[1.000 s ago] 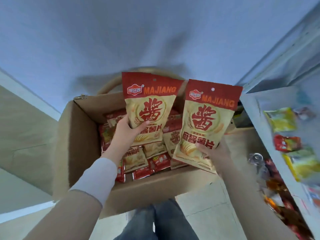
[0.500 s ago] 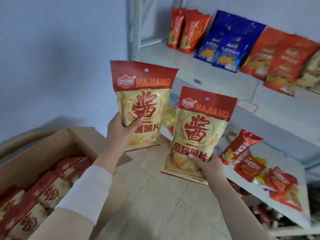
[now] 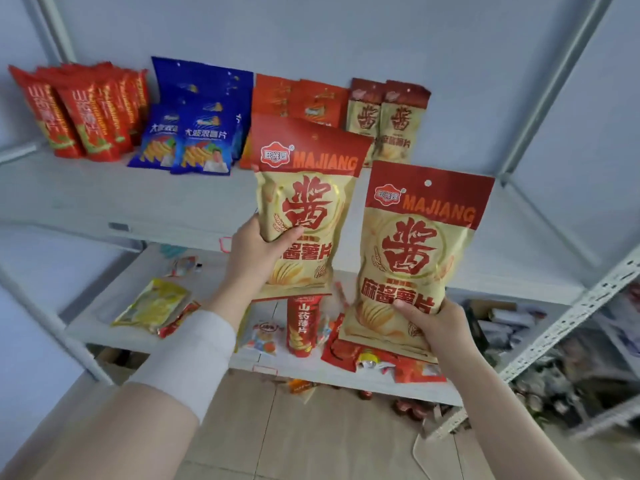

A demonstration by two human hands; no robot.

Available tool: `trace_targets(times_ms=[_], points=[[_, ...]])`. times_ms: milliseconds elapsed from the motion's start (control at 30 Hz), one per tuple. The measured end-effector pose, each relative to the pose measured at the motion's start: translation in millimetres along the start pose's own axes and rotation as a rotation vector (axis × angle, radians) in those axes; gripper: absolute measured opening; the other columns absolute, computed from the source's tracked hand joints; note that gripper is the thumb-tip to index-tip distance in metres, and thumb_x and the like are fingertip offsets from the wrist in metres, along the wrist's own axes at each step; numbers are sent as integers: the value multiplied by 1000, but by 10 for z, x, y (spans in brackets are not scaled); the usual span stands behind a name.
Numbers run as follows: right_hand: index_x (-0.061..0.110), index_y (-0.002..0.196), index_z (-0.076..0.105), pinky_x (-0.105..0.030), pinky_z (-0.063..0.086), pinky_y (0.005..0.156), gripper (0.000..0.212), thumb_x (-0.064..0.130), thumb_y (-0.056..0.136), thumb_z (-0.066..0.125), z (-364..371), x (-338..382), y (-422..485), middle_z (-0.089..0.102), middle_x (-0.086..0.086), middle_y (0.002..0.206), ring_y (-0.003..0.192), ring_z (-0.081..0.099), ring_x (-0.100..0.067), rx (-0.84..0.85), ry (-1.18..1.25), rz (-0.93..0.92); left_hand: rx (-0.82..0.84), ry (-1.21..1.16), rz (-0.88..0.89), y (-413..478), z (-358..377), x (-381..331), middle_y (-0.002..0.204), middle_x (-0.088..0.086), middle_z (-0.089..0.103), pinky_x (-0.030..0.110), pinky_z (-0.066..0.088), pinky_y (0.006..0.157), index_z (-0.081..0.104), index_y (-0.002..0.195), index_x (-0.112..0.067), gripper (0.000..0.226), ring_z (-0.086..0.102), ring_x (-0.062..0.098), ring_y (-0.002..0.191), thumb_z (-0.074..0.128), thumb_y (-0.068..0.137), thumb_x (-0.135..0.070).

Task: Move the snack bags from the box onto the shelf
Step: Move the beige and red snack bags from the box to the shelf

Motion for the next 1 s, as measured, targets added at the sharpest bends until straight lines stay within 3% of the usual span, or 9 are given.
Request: trace_targets(times_ms=[133, 233, 333, 433, 600, 700, 800, 1000], points=[[19, 81, 62, -31, 54, 68, 21, 25, 70, 78, -277, 8, 712, 69, 2, 78, 75, 67, -17, -59, -1, 7, 103, -18, 11, 639, 696, 26, 88, -16, 62, 17, 46, 71, 58, 98, -23, 25, 58, -2, 81, 71, 80, -33], [20, 77, 61, -25, 51, 59, 18, 22, 71, 78, -409, 98, 1362, 67, 4, 74, 70, 66, -13, -106, 15, -23, 132, -65, 18, 1275, 1128, 85, 92, -13, 63, 21, 47, 75, 57, 101, -23, 27, 59, 1, 83, 72, 79, -32], [22, 76, 60, -25, 53, 59, 19, 19, 71, 78, -458, 229, 2094, 67, 3, 74, 70, 65, -13, -144, 29, -41, 147, -104, 38, 1955, 1527, 158, 90, -14, 63, 21, 49, 75, 57, 99, -22, 25, 60, 2, 84, 71, 80, -31], [19, 79, 61, -13, 49, 46, 17, 19, 73, 77, -418, 335, 2788, 67, 3, 75, 68, 64, -11, -148, 20, -11, 187, -100, 10, 2606, 1895, 296, 92, -7, 65, 31, 50, 81, 59, 98, -20, 25, 63, 11, 88, 71, 80, -32], [19, 82, 64, -27, 56, 64, 17, 17, 71, 78, -339, 492, 3857, 73, -4, 85, 75, 70, -16, -110, 33, 10, 184, -120, -14, 3581, 2396, 466, 92, -12, 62, 23, 45, 78, 59, 105, -19, 30, 60, 7, 88, 71, 80, -32], [17, 88, 67, -33, 56, 74, 21, 16, 70, 78, -248, 499, 4365, 73, -5, 89, 81, 71, -20, -77, 43, 19, 206, -105, -41, 3991, 2664, 625, 96, -11, 62, 16, 45, 73, 59, 106, -21, 31, 57, -2, 83, 71, 80, -32], [20, 86, 65, -27, 54, 68, 20, 17, 71, 78, -157, 550, 4826, 72, 0, 85, 79, 69, -15, -52, 55, 22, 198, -129, -77, 4350, 2827, 779, 98, -10, 64, 19, 48, 77, 59, 107, -22, 32, 60, 0, 86, 72, 79, -31], [23, 85, 63, -22, 53, 65, 20, 19, 72, 78, -50, 652, 5487, 71, 4, 84, 77, 68, -10, -27, 42, 13, 230, -95, -68, 4775, 3002, 853, 104, -9, 62, 10, 43, 73, 58, 120, -15, 43, 58, 4, 94, 71, 81, -26]])
Point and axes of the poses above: each hand's wrist, its own y-axis towards the middle knuckle, its own z-axis out of the palm, x = y × z, the point moved 6 cm from there along y, towards the middle knuckle
